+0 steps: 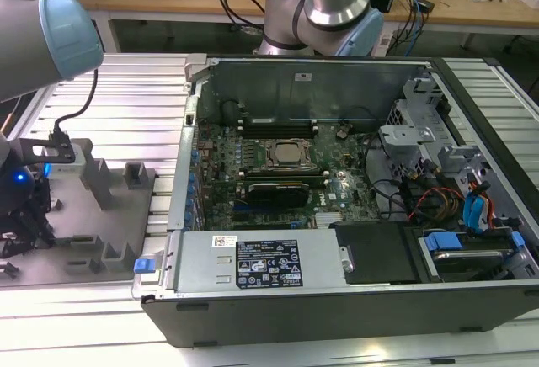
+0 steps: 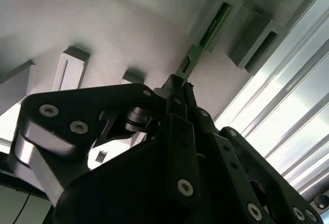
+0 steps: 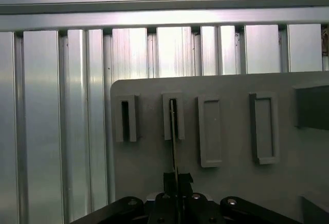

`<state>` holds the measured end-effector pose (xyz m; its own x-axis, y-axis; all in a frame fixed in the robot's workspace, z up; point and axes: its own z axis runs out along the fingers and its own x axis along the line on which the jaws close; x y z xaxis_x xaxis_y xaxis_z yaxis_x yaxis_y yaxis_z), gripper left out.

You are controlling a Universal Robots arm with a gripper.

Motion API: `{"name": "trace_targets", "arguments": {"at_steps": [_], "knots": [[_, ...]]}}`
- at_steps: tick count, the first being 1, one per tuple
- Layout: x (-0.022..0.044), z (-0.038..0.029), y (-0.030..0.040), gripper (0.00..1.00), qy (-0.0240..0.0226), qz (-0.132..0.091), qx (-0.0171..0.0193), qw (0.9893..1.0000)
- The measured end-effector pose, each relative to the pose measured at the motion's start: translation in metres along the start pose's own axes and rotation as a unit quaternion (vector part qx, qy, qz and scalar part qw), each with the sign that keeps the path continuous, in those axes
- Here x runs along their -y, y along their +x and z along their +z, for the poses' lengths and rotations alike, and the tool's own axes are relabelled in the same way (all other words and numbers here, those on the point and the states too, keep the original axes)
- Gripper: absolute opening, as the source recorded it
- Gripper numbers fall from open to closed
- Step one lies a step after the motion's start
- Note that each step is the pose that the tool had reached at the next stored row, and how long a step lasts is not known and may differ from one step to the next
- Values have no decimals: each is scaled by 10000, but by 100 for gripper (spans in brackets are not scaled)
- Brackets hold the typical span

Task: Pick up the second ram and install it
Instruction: 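Pick up the second ram and move it above second insertion slot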

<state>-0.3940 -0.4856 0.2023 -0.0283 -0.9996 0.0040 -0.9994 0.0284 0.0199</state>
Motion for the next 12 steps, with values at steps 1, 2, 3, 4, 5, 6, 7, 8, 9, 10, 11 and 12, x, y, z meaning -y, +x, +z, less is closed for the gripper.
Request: {"name": "trace_targets", "arguments": {"at_steps": [1,2,3,4,5,6,7,8,9,10,11,12], "knots": [[0,0,0,14,0,0,0,10000],[0,0,0,14,0,0,1,10000],[0,0,0,14,0,0,1,10000],[0,0,0,14,0,0,2,10000],[0,0,0,14,0,0,3,10000],[0,0,0,14,0,0,4,10000],[0,0,0,14,0,0,4,10000],[0,0,0,14,-1,0,3,10000],[0,0,1,14,0,0,2,10000],[0,-2,0,14,1,0,3,10000],[0,-9,0,14,0,0,3,10000],[0,-16,1,14,-1,0,2,10000]]}}
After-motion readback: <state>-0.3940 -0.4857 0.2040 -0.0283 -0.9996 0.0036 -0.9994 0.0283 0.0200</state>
